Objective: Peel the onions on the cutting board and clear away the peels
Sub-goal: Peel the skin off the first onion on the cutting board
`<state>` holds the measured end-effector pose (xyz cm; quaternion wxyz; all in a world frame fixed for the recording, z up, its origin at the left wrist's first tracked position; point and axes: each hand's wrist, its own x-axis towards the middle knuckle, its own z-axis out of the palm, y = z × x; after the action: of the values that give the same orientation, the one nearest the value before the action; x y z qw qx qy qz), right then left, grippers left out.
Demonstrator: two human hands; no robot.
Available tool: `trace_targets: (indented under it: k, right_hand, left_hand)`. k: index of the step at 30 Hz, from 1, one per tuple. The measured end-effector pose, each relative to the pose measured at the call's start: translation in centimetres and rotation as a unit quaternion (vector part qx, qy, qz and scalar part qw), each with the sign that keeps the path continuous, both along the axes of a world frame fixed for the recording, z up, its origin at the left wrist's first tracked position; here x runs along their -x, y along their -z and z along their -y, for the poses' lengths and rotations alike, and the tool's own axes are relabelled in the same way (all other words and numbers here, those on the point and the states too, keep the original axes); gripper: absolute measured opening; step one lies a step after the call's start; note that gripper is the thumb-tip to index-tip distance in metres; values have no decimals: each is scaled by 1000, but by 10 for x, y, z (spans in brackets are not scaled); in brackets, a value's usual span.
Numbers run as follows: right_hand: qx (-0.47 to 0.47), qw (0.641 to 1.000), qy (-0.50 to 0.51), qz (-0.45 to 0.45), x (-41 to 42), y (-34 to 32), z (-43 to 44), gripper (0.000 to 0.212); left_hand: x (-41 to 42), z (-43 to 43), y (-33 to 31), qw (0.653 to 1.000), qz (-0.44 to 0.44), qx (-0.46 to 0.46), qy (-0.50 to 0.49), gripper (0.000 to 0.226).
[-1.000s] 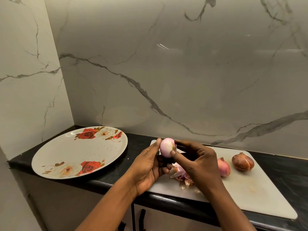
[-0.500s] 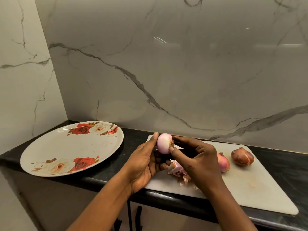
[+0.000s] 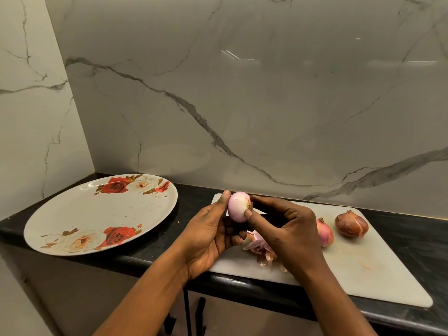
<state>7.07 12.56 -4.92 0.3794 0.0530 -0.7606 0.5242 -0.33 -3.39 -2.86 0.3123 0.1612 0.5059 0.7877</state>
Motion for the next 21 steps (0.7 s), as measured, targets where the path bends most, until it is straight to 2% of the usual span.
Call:
trace_targets:
  k: [13,16,21]
  right_hand:
    - [-42,997,59,-12,6,7,-6,38]
    - [-25,997,70,-10,3,5,-4,43]
    - [-53,997,49,-10,-3,2,1,23]
  left_hand:
    - [5,2,2,999,40,-6,32,63]
    - [6,1,2,998,42,-6,37,68]
    - [7,0,3,999,37,-14,-5,63]
